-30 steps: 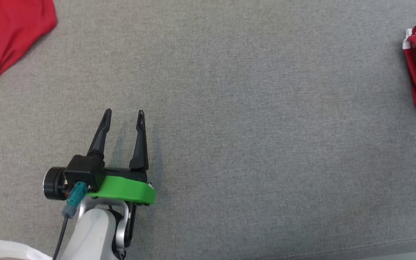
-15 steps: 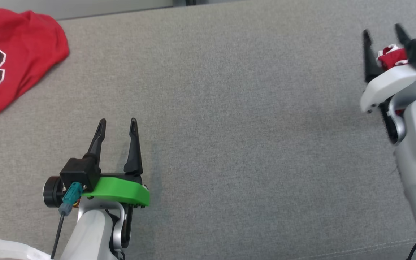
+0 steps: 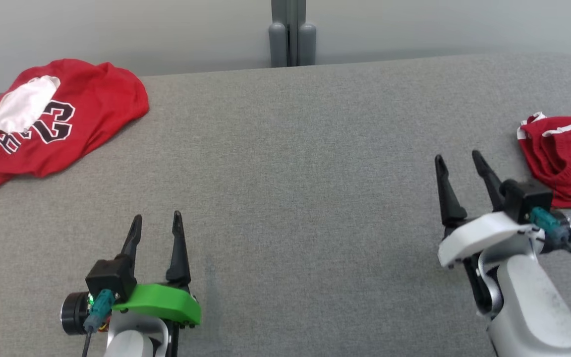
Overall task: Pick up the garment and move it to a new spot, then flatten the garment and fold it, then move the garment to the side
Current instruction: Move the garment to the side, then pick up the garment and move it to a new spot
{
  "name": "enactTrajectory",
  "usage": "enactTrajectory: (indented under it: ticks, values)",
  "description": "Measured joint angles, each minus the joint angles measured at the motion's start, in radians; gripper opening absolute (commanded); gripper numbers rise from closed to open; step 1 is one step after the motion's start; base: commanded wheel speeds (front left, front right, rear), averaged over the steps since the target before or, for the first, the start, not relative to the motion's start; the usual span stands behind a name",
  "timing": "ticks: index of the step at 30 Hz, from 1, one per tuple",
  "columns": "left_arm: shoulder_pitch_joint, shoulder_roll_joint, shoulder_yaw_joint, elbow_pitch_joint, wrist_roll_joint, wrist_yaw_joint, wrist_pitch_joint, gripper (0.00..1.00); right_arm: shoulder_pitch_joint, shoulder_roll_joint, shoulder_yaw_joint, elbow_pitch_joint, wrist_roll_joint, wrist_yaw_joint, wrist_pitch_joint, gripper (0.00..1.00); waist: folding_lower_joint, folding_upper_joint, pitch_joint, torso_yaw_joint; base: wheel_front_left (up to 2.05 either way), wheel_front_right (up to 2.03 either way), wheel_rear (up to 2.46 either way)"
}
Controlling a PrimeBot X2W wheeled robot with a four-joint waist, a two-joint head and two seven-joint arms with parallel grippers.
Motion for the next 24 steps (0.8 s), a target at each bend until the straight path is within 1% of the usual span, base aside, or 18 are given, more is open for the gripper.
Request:
enactTrajectory:
  ticks: [4,7,11,16,24]
  values:
    - [0.049,-0.005,0.006,0.001,0.009,-0.003,0.0,1.0,0.124,0.046,-0.022,-0.07,-0.005,0.0,-0.009,1.0,0.0,0.0,-0.033,0.017,0.0,0.0,0.0]
    - [0.074,-0.006,0.014,-0.006,0.011,-0.004,0.0,1.0,0.188,0.058,-0.052,-0.116,-0.021,0.0,-0.013,1.0,0.0,0.0,-0.051,0.024,0.0,0.0,0.0]
    - [0.088,-0.009,0.026,-0.013,0.011,-0.004,0.0,1.0,0.253,0.072,-0.062,-0.151,-0.035,0.0,-0.013,1.0,0.0,0.0,-0.068,0.028,0.0,0.0,0.0]
    - [0.092,-0.01,0.029,-0.021,0.014,-0.004,-0.001,1.0,0.276,0.073,-0.045,-0.17,-0.002,0.0,-0.003,1.0,-0.0001,0.0,-0.074,0.022,0.0,0.0,0.0]
    - [0.094,-0.011,0.02,-0.022,0.017,-0.004,-0.001,1.0,0.29,0.073,-0.041,-0.183,0.007,0.0,0.002,1.0,0.0,0.0,-0.077,0.019,0.0,0.0,0.0]
